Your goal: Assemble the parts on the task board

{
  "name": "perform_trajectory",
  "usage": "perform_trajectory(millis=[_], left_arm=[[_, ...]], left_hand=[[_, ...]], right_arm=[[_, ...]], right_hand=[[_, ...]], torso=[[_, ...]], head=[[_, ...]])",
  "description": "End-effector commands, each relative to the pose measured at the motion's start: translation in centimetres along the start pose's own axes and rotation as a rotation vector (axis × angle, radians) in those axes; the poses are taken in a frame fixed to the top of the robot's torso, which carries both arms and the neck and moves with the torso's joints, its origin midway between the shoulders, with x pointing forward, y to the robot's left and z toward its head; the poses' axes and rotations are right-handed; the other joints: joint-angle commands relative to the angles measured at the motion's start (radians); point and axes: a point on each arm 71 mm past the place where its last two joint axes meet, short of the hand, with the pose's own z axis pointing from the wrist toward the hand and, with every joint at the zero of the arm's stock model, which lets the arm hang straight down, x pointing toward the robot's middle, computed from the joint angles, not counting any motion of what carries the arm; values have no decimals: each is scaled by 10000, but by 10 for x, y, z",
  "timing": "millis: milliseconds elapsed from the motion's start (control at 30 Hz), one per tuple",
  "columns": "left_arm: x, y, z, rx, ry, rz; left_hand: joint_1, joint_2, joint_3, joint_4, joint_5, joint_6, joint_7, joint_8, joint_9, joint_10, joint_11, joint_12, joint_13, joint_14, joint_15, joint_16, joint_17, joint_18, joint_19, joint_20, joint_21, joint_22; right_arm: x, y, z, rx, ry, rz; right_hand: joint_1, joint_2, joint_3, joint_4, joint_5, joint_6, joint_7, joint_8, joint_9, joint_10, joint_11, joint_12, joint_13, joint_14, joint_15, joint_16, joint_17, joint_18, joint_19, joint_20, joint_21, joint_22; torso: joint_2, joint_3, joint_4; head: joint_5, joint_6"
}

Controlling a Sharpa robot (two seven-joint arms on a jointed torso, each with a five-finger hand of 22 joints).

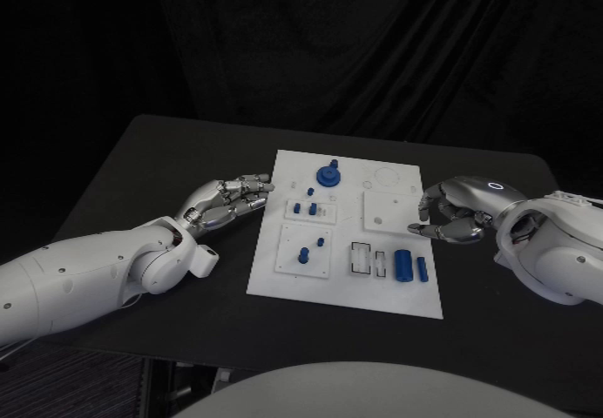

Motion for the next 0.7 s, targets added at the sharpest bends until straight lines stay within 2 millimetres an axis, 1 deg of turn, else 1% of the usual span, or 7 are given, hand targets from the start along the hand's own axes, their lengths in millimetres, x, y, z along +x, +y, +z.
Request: perform_trajectory(millis=[33,133,200,233,333,500,700], left_arm=[[1,-9,0,1237,-3,-64],[1,-9,0,1226,11,-76],[1,-8,0,1220,16,-79],[1,-8,0,1214,18,-81],[0,-8,0,1203,26,-87],[0,-8,0,1184,49,-108],[0,-8,0,1168,70,-129]], left_hand=[[36,88,59,-17,50,-40,20,30,-7,2,45,30,6,-8,-22,32,4,130,13,66,-8,1],[47,97,69,-23,50,-44,19,29,-8,1,46,27,5,-5,-18,34,5,134,13,75,-7,-1],[47,97,69,-23,50,-44,19,29,-8,1,46,27,5,-5,-18,34,5,134,13,75,-7,-1],[59,110,81,-29,49,-48,20,27,-9,0,47,23,4,-4,-12,35,5,137,17,84,-5,5],[59,110,81,-29,49,-48,20,27,-9,0,47,23,4,-4,-12,35,5,137,17,84,-5,5],[77,145,115,-34,48,-67,21,19,-14,-10,37,8,1,90,43,96,28,153,33,137,6,14],[83,151,126,-39,47,-77,17,16,-17,-21,29,-14,-2,146,83,134,41,159,44,167,12,20]], right_arm=[[6,-7,-4,1300,427,-721],[11,-5,-7,1471,682,-969],[14,-4,-9,1500,773,-1040],[16,-3,-10,1502,834,-1083],[20,0,-11,1459,934,-1194],[27,6,-12,1341,1097,-1315],[35,11,-13,1169,1224,-1426]], right_hand=[[-382,-35,-68,47,52,-35,-77,44,58,1038,-76,24,2627,1067,-88,28,2627,-101,983,-99,81,2567],[-960,-84,-125,61,80,95,-134,79,106,1038,-108,24,2627,1067,-140,28,2627,-107,989,-135,111,2574],[-1103,-99,-124,68,90,186,-155,88,127,1038,-127,24,2627,1067,-169,28,2627,-102,982,-158,97,2569],[-1294,-112,-137,68,100,297,-178,93,146,1038,-136,24,2627,1067,-221,28,2627,-103,983,-194,104,2570],[-1504,-124,-155,72,109,433,-194,93,172,1038,-149,24,2627,1067,-276,28,2627,-101,980,-242,99,2567],[-1654,-90,-145,68,119,580,-221,80,189,1038,-177,24,2627,1058,-305,1,2584,-101,979,-278,102,2567],[-1670,-1,-49,57,114,815,-254,33,194,1038,-205,24,2627,1048,-349,-28,2536,-102,979,-316,110,2569]], torso=[[19,6,27],[26,13,20],[34,17,10],[44,22,11],[40,21,-2],[22,-5,0],[22,5,-27]], head=[[-124,-2],[-185,-2],[-231,-2],[-260,-2],[-279,-2],[-329,-2],[-313,-2]])
